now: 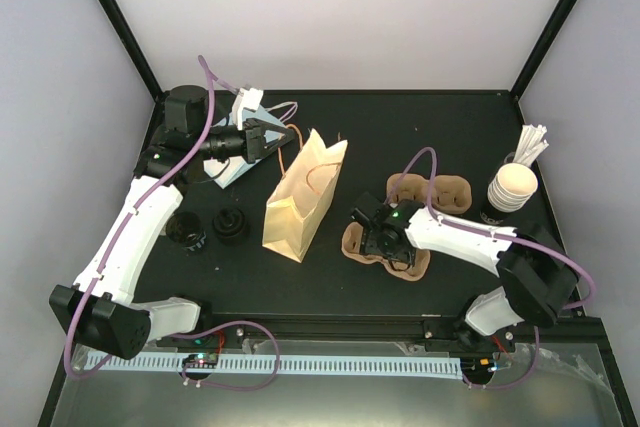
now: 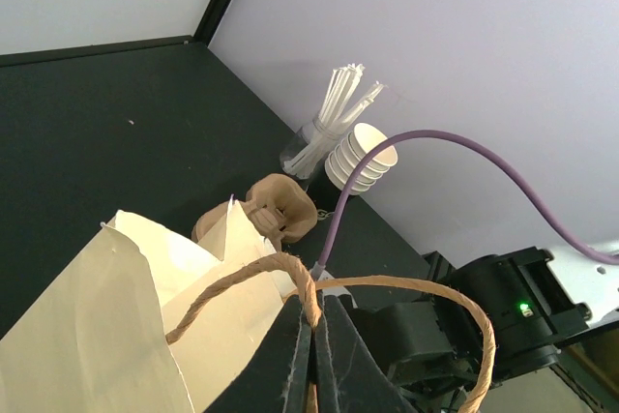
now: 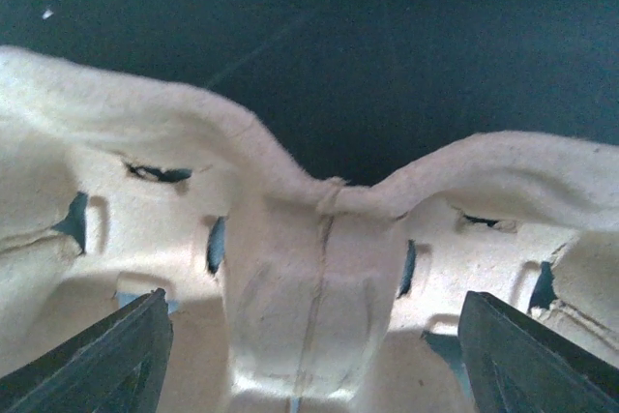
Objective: Pack the takeout coffee
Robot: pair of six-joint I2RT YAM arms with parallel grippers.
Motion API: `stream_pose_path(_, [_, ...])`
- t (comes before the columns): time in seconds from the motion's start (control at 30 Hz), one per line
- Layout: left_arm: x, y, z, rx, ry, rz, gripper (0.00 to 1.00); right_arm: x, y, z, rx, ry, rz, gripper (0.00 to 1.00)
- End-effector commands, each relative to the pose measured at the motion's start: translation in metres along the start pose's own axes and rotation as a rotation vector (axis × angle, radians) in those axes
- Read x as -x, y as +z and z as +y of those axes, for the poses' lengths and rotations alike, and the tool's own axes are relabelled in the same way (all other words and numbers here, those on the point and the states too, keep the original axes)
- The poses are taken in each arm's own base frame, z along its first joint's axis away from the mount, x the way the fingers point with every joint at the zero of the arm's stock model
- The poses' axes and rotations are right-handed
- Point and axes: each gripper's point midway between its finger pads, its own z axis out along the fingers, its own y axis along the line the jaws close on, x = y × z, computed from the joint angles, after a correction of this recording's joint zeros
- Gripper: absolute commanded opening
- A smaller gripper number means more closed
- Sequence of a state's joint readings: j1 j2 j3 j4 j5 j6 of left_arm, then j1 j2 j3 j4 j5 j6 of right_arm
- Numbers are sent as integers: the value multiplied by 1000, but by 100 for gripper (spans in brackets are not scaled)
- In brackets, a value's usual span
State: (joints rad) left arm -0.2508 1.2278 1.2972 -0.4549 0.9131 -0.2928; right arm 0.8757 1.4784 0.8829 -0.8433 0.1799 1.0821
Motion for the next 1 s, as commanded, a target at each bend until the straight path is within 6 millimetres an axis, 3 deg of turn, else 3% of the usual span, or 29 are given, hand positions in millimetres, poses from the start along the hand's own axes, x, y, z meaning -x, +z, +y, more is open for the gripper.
stream_pose_path(0.0, [8, -4, -14, -28, 45, -20, 2, 6, 8, -8, -12, 55, -12, 83])
stream_pose_path(0.33, [7, -5, -13, -26, 44, -17, 1, 4, 16, -3, 18, 62, 17, 73])
stream_pose_path(0.53, [6, -5, -14, -24, 45, -17, 2, 2, 11, -5, 47, 66, 11, 55])
stream_pose_path(0.77, [6, -5, -14, -24, 41, -18, 2, 6, -1, -6, 69, 56, -10, 40])
stream_pose_path(0.97, [7, -6, -15, -24, 41, -19, 2, 15, -23, -4, 103, 30, -53, 39])
